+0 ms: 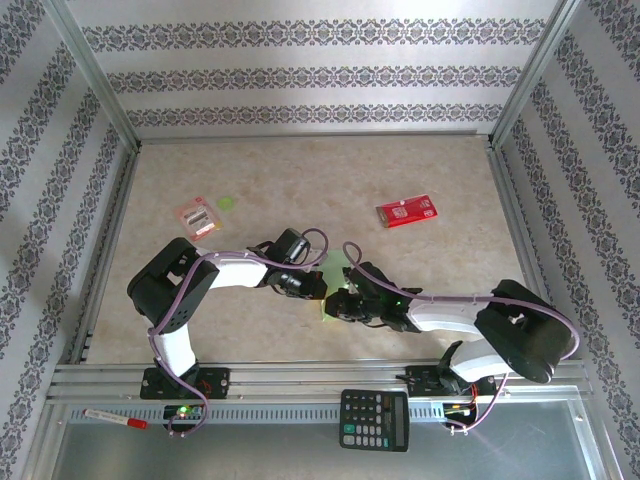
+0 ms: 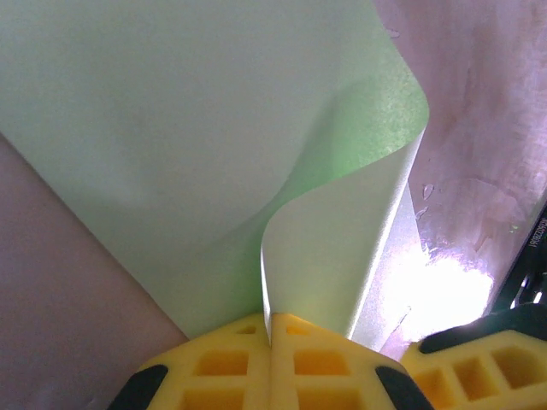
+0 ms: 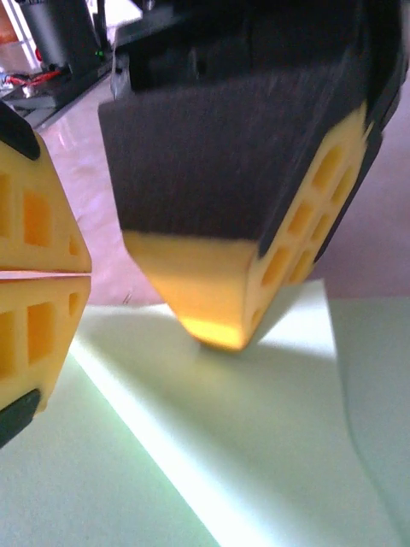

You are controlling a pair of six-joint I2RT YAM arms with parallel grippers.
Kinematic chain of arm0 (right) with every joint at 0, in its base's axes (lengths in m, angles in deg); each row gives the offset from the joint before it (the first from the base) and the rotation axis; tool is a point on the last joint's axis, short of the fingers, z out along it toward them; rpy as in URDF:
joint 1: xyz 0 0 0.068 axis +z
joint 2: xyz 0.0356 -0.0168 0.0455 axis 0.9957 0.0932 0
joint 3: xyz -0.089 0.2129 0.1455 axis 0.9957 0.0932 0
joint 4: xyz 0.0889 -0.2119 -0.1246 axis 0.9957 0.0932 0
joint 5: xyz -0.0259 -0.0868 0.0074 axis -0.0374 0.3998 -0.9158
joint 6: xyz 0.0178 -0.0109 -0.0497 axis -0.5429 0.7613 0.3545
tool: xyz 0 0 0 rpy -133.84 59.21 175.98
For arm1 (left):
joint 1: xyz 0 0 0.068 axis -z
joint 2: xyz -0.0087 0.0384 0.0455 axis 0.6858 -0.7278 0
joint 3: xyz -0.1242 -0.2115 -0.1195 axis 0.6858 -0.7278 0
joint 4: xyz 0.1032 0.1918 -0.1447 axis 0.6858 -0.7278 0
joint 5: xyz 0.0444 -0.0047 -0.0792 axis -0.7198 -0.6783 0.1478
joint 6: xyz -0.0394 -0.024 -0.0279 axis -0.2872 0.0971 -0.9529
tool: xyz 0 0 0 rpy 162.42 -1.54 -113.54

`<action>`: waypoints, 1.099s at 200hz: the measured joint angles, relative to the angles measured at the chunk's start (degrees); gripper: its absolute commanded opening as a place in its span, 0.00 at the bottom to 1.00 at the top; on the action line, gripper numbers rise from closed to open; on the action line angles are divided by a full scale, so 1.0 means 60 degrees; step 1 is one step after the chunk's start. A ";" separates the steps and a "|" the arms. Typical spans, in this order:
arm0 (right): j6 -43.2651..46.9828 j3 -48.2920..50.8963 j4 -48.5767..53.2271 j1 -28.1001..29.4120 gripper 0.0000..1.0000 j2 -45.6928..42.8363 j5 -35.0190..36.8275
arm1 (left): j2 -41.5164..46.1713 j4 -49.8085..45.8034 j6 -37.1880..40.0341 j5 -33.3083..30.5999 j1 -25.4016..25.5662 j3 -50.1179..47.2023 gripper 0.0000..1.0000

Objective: Fold a paper plane with a square sheet of paper (pick it up from the middle)
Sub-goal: Fold the triangle at the bottom-center of the table.

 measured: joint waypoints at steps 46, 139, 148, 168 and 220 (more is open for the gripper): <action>0.0004 -0.0229 0.0033 0.0000 0.10 0.0237 -0.0095 | 0.0007 -0.0004 0.0000 -0.0022 0.0000 -0.0007 0.00; 0.0007 -0.0408 -0.0182 0.0004 0.08 0.1304 -0.0244 | 0.0007 -0.0004 0.0007 -0.0066 -0.0007 -0.0007 0.00; 0.0000 -0.0353 -0.0277 0.0007 0.08 0.1304 -0.0240 | 0.0015 -0.0004 0.0007 -0.0069 -0.0007 -0.0015 0.00; -0.0124 -0.0204 -0.0543 0.0022 0.08 0.1290 -0.0237 | 0.0015 0.0000 0.0015 -0.0076 -0.0007 -0.0018 0.00; -0.0251 -0.0095 -0.0790 0.0321 0.07 0.1253 -0.0051 | 0.0058 -0.0004 0.0047 -0.0080 -0.0007 -0.0073 0.00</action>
